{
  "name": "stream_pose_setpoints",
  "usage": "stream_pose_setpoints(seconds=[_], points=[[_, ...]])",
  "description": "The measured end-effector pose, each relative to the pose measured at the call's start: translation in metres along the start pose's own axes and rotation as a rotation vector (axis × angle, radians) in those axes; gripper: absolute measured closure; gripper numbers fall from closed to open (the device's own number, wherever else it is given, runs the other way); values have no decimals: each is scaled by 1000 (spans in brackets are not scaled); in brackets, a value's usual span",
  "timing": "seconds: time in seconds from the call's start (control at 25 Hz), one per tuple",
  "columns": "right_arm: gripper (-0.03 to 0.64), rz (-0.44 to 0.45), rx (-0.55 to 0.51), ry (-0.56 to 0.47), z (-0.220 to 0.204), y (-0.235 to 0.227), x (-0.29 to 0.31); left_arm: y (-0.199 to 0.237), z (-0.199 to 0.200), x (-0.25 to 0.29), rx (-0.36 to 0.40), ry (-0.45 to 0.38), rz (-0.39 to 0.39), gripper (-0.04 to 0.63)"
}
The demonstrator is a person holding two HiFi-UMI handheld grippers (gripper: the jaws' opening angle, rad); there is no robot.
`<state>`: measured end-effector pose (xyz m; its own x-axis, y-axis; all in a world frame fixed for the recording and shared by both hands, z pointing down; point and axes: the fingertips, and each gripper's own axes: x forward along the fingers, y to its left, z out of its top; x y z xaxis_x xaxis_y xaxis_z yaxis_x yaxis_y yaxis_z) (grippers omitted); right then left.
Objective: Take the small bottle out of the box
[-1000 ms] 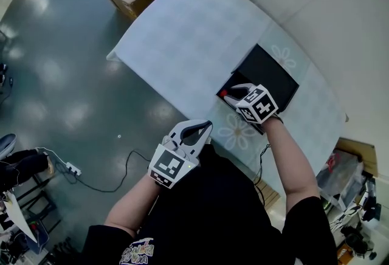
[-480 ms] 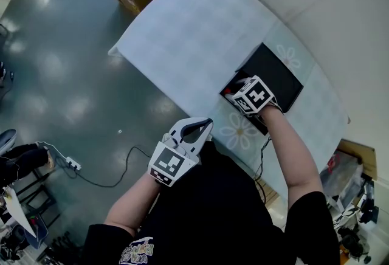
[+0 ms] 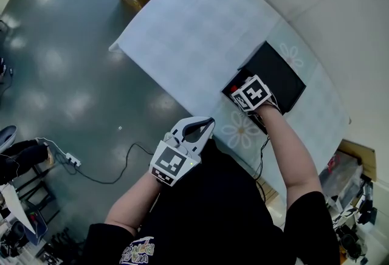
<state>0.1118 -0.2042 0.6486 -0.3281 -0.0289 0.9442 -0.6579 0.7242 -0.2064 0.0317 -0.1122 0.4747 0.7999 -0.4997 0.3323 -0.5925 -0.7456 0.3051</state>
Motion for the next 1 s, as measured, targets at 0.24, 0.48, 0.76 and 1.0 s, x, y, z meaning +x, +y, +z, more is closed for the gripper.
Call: stream_pose_setpoints(seconds=[0.24, 0.48, 0.76, 1.0], points=[[436, -2, 127, -64, 0, -5, 0, 0, -2, 2, -5, 7, -4, 566], [444, 17, 150, -108, 0, -6, -2, -3, -1, 1, 0, 6, -9, 566], [449, -37, 112, -195, -2, -6, -15, 0, -2, -7, 5, 11, -1, 566], [449, -85, 162, -359, 0, -6, -39, 0, -2, -15, 15, 11, -8, 566]])
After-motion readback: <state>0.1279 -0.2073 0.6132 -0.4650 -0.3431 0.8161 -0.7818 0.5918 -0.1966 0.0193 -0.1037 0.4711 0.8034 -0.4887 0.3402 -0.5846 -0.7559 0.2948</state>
